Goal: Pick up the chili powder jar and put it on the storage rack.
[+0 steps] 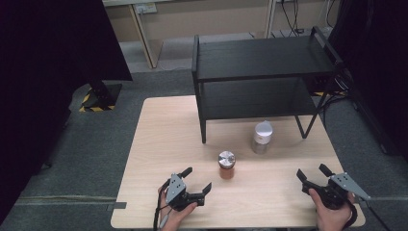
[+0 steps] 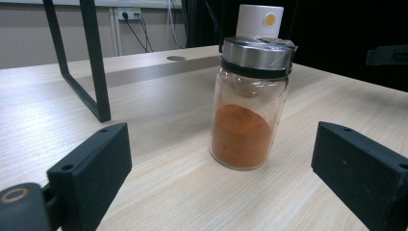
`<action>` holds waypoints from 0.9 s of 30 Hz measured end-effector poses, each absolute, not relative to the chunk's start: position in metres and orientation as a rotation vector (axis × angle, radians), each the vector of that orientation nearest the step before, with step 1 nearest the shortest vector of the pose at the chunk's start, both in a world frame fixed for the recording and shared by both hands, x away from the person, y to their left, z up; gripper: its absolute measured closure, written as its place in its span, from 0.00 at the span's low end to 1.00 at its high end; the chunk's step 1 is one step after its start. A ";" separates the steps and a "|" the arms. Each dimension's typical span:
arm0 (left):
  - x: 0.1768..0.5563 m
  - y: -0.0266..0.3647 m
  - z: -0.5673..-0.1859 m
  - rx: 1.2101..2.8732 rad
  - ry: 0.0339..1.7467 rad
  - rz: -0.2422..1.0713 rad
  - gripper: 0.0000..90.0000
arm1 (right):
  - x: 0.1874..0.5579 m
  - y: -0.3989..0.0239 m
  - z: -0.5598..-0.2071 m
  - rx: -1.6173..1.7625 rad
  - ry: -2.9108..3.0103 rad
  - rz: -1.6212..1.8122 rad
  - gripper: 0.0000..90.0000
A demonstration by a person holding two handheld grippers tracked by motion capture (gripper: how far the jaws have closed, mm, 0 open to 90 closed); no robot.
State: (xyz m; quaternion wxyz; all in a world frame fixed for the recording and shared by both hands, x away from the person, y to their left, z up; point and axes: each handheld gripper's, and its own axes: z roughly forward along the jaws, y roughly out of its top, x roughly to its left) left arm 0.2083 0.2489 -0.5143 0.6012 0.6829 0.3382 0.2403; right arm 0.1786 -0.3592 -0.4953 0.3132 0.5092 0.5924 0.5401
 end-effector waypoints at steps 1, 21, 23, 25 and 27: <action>0.209 0.248 -0.514 1.584 0.779 0.556 0.07 | 0.179 -0.359 -0.495 1.344 1.562 1.425 0.08; 0.235 0.211 -0.506 1.672 0.694 0.562 0.11 | 0.181 -0.358 -0.493 1.349 1.575 1.409 0.07; 0.239 0.206 -0.505 1.682 0.690 0.559 0.11 | 0.181 -0.358 -0.493 1.349 1.578 1.408 0.07; 0.242 0.202 -0.504 1.687 0.692 0.556 0.12 | 0.182 -0.358 -0.493 1.349 1.578 1.409 0.07; 0.246 0.198 -0.503 1.690 0.694 0.551 0.12 | 0.182 -0.358 -0.493 1.350 1.578 1.409 0.07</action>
